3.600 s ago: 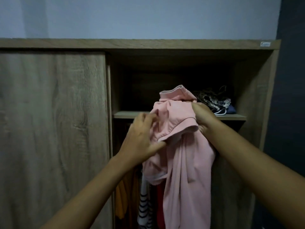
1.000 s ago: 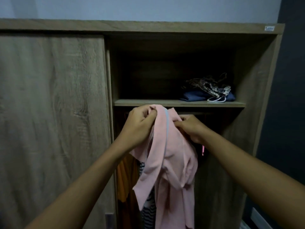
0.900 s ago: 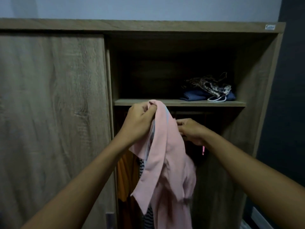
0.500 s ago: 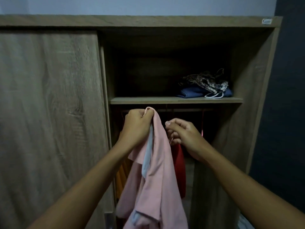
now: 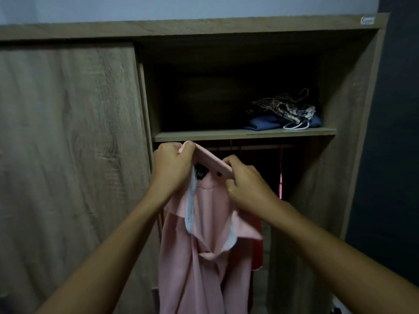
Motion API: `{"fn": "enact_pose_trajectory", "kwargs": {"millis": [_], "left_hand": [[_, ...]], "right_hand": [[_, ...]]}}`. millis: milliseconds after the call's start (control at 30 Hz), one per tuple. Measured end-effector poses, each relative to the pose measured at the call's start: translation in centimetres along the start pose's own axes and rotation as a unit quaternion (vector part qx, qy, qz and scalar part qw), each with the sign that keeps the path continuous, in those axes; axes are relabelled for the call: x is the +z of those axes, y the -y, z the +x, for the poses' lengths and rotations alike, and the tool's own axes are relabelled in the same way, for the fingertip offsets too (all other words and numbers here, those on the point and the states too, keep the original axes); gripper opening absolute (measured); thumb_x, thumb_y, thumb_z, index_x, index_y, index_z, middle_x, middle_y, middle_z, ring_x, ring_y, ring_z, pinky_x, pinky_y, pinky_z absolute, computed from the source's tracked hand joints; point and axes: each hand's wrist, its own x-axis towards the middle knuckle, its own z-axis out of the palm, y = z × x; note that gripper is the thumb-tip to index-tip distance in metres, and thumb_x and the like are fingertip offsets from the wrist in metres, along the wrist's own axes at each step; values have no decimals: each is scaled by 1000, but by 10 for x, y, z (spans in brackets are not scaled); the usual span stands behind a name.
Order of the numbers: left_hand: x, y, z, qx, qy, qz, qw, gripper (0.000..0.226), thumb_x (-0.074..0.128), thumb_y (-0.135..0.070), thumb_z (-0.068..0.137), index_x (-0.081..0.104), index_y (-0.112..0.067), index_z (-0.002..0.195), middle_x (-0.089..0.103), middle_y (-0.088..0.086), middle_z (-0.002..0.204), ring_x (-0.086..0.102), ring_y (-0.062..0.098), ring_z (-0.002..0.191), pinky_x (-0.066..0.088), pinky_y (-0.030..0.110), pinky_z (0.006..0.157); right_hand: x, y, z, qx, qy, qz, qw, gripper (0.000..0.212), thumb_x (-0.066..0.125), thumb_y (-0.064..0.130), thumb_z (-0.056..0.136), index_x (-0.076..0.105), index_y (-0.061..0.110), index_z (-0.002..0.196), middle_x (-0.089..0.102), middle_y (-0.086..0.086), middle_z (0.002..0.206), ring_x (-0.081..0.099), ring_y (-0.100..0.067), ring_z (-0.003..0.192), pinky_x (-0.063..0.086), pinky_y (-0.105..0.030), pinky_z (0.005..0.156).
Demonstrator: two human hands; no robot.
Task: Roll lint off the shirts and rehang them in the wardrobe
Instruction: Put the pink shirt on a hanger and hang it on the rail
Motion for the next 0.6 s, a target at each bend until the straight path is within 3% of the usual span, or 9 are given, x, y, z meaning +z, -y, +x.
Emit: {"fn": "enact_pose_trajectory", "kwargs": {"millis": [167, 300, 400, 500, 600], "left_hand": [[-15, 10, 2, 15, -20, 76, 997, 43, 46, -29, 93, 49, -1, 61, 42, 3, 55, 39, 17, 54, 27, 34, 51], [-21, 26, -6, 33, -50, 223, 973, 28, 43, -30, 100, 58, -11, 84, 52, 0, 74, 46, 23, 68, 33, 35, 61], [-19, 39, -12, 63, -45, 281, 957, 29, 42, -31, 101, 66, -15, 105, 65, 9, 92, 61, 31, 79, 42, 37, 63], [-14, 45, -14, 63, -27, 313, 947, 39, 45, -28, 100, 59, -23, 137, 63, 13, 122, 63, 35, 103, 51, 44, 76], [-9, 43, -20, 76, -41, 323, 942, 45, 50, -23, 100, 54, -19, 144, 59, 14, 131, 56, 35, 115, 50, 44, 80]], "right_hand": [[-16, -6, 26, -18, -2, 36, 999, 22, 50, 9, 85, 54, 27, 98, 66, 0, 90, 61, -18, 83, 38, -26, 60], [-32, 0, 41, -82, -19, 28, 996, 24, 48, 5, 91, 66, 19, 99, 67, 7, 91, 60, -10, 86, 39, -25, 69], [-40, 4, 46, -147, -25, 5, 989, 25, 50, 8, 95, 69, 21, 104, 71, 7, 97, 64, -9, 92, 49, -28, 77], [-43, 3, 50, -153, -35, -10, 988, 19, 50, 17, 100, 68, 19, 104, 70, 4, 95, 64, -13, 90, 52, -39, 80], [-47, -1, 49, -142, -58, -20, 988, 19, 50, 23, 101, 68, 19, 103, 71, 4, 91, 65, -14, 86, 52, -42, 77]]}}
